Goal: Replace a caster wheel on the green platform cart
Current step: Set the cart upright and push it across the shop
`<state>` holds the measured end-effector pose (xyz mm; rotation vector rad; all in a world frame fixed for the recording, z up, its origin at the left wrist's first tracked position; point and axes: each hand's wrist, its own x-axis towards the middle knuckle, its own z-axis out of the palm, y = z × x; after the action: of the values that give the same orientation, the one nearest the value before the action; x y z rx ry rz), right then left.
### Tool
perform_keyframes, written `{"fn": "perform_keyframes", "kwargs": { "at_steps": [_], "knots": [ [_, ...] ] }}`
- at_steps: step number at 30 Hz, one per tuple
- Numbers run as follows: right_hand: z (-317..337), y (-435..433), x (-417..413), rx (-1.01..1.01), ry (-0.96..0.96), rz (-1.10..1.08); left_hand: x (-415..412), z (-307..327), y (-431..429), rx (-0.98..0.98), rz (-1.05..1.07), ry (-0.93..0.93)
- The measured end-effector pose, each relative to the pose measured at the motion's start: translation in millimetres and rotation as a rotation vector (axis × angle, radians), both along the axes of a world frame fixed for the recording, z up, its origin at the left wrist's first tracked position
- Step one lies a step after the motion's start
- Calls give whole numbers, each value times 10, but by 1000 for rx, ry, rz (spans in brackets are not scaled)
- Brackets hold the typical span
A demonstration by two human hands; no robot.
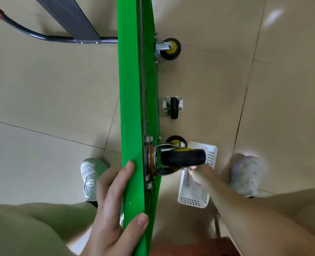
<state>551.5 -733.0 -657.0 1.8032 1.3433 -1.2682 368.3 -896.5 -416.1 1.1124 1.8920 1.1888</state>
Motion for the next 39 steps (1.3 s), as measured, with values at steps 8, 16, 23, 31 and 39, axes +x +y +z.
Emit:
{"fn": "perform_keyframes", "kwargs": {
  "at_steps": [8,16,23,31,39],
  "knots": [
    [1979,637,-176,91,4,353,-319,919,557,-550,-62,-233],
    [5103,1421,-1034,282,140,639,-1001,2865,1610,-818,-261,222],
    [7609,1868,-2221,524,280,975,-1739,4936,1994,-724,-135,388],
    [9024,1652,-4019,827,311,1188,-3366,6097,1683,-552,3,536],
    [9461,762,-5721,786,342,1174,-5219,6811,747,-649,77,581]
  ]
}}
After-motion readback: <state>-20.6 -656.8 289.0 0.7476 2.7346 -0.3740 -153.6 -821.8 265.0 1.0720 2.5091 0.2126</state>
